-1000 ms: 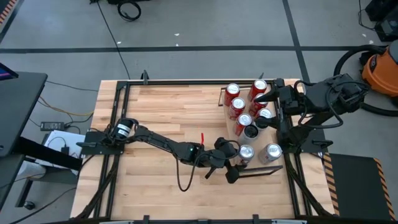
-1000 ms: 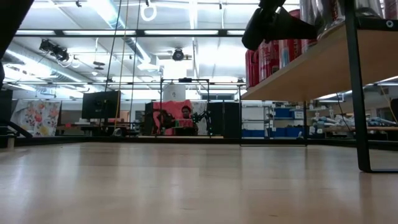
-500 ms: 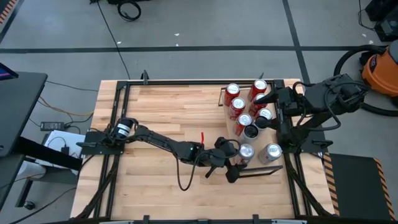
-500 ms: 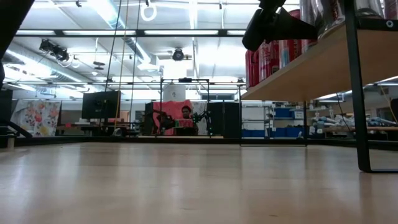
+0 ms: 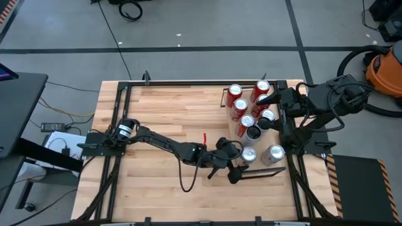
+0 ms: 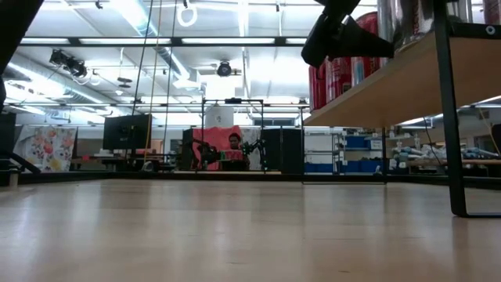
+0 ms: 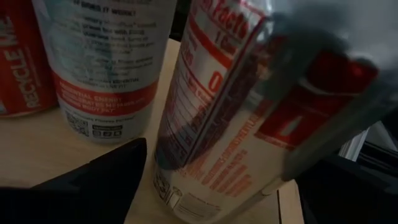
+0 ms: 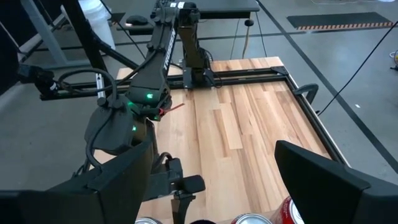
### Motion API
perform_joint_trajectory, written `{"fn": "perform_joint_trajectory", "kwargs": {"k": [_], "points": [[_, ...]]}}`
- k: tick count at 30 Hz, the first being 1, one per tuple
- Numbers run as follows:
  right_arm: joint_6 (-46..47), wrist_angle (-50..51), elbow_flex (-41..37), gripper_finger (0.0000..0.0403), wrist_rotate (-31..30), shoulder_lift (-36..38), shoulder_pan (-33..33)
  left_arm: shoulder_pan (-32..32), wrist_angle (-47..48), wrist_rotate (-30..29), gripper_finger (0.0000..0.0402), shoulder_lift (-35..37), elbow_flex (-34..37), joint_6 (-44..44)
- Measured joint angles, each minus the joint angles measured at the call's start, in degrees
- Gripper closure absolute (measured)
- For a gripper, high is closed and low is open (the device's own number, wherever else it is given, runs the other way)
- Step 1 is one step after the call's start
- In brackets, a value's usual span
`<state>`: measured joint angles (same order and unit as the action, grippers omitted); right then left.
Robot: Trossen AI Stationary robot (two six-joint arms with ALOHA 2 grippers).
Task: Place canned beverage on shelf
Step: Put the red silver soda can on the shelf aligned with the other red silver soda can, then adjust the white pink soda can on the shelf
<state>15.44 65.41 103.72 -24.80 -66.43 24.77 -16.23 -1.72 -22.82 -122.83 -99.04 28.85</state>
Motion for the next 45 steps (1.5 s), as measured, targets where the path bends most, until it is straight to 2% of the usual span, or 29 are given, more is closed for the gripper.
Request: {"fn": "perform_joint_trajectory", "kwargs": {"k": [4, 9, 19, 24, 28, 32, 37, 41, 45], "points": [[-0.31, 0.02, 0.00, 0.0055, 0.00, 0.00, 0.00, -0.35, -0.25, -0.14, 0.0004, 0.00, -0.20, -2.27], [-0.46, 0.04, 0.00, 0.0055, 0.32, 0.00, 0.00, -1.27, 3.79, -0.13, 0.0004, -0.02, -4.20, -6.13], [2.82, 6.21, 0.00, 0.0055, 1.99, 0.04, 0.00, -2.08, 18.39, -0.31, 0.0004, 0.04, -12.01, -8.58], [3.96, 8.23, 0.00, 0.0055, 3.68, 0.28, 0.00, -2.08, 22.98, -0.32, 0.0004, 0.03, -14.66, -8.43], [5.58, 12.48, 0.00, 0.0055, 5.40, 0.29, 0.00, -2.06, 27.27, -0.11, 0.0004, 0.09, -17.46, -4.89], [6.42, 14.73, 0.02, 0.0055, 5.66, 0.43, -0.07, -2.08, 35.39, 0.02, 0.0004, -0.11, -21.51, -1.41], [9.07, 20.05, 0.02, 0.0055, 10.80, 0.30, -1.18, -2.43, 45.44, -0.06, 0.0004, 0.09, -27.24, 0.20], [9.72, 24.80, 0.02, 0.0055, 12.94, -0.67, -1.62, -3.16, 52.83, -3.30, 0.0004, 0.63, -31.24, -0.61], [5.67, 24.44, -0.36, 0.0055, 13.00, -0.77, -1.62, -3.70, 56.65, -6.96, 0.0004, 0.74, -34.33, -3.02]]}}
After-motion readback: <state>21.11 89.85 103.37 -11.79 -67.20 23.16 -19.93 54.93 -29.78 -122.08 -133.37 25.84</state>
